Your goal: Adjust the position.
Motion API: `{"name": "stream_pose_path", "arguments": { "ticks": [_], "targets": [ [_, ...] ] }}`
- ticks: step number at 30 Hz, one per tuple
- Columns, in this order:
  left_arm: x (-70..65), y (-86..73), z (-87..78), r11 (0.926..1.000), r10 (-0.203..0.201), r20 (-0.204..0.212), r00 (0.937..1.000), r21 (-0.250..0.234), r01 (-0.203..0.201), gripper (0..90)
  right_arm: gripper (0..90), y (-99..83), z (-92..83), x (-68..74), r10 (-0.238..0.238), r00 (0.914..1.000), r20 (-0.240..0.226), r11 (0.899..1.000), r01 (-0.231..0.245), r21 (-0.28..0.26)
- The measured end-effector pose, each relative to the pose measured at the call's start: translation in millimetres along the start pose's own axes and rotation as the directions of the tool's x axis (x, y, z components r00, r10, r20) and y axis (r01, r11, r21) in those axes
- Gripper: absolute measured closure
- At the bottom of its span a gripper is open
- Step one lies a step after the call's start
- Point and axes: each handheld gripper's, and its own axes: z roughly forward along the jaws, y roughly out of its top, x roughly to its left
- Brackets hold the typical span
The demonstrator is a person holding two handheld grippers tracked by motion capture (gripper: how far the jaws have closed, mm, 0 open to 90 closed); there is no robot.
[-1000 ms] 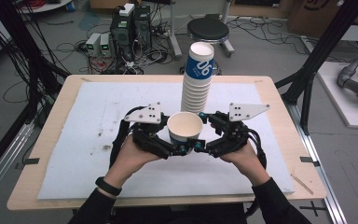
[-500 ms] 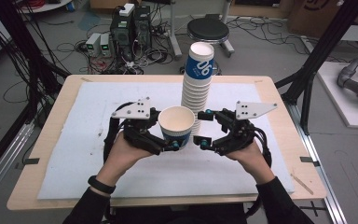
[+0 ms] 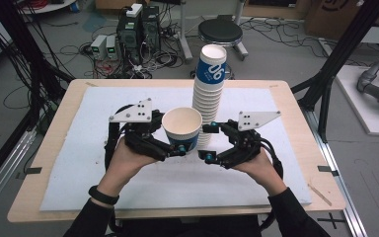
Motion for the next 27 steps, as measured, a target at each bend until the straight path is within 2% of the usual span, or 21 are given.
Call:
{"name": "stream_pose_path", "arguments": {
  "ticks": [12, 19, 26, 27],
  "targets": [
    [-3.5, -0.1, 9.5, 0.9998, -0.007, 0.004, 1.0, 0.017, 0.007, 24.7, 17.2, -4.6, 18.3, 4.8, -0.004, 1.0, 0.001, 0.999, 0.004, 0.034],
    [-5.1, -1.9, 15.9, 0.9996, -0.012, 0.006, 0.9999, 0.027, 0.011, 24.7, 17.4, -5.4, 22.2, 6.4, 0.0, 1.0, -0.003, 1.0, 0.001, 0.027],
    [-5.0, -2.4, 16.9, 0.9994, -0.014, 0.007, 0.9999, 0.03, 0.014, 24.7, 28.8, -5.9, 22.9, 7.8, -0.008, 0.9999, -0.014, 0.999, 0.008, 0.031],
    [-5.0, -2.6, 17.3, 0.9995, -0.017, 0.008, 0.9998, 0.027, 0.017, 24.6, 29.0, -6.0, 23.3, 7.4, -0.022, 0.9997, -0.012, 0.999, 0.022, 0.027]
  ]
}}
